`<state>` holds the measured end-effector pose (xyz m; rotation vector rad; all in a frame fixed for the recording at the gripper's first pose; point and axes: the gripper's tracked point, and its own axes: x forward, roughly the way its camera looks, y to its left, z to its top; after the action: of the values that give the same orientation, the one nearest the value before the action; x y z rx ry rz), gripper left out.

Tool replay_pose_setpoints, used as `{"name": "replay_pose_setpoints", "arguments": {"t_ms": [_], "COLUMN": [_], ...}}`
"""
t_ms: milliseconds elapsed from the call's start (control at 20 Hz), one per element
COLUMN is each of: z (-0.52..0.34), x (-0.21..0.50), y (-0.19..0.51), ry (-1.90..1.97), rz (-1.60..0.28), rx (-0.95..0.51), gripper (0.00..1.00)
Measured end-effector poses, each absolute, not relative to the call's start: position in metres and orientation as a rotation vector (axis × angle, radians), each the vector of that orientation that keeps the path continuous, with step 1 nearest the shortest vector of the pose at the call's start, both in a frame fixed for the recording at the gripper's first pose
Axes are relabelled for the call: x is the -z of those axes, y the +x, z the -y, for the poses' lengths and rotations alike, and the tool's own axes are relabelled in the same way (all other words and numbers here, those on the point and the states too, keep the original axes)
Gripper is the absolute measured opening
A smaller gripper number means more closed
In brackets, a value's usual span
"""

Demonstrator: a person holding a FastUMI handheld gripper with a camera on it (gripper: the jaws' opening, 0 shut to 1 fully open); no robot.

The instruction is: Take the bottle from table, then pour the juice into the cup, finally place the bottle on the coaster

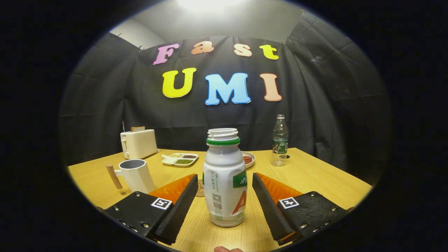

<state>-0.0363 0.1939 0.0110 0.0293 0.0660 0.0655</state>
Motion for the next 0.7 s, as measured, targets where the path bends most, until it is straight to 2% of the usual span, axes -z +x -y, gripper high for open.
{"name": "replay_pose_setpoints", "arguments": {"t_ms": [550,600,700], "z": [-0.193,-0.193,-0.197], "x": [0.002,0.002,0.001], "y": [-0.011,-0.009,-0.009], "ry": [0.036,0.026,0.005], "rz": [-0.094,-0.092,-0.093], "rx": [-0.012,-0.01,-0.02], "gripper": [0.95,0.78,0.73]}}
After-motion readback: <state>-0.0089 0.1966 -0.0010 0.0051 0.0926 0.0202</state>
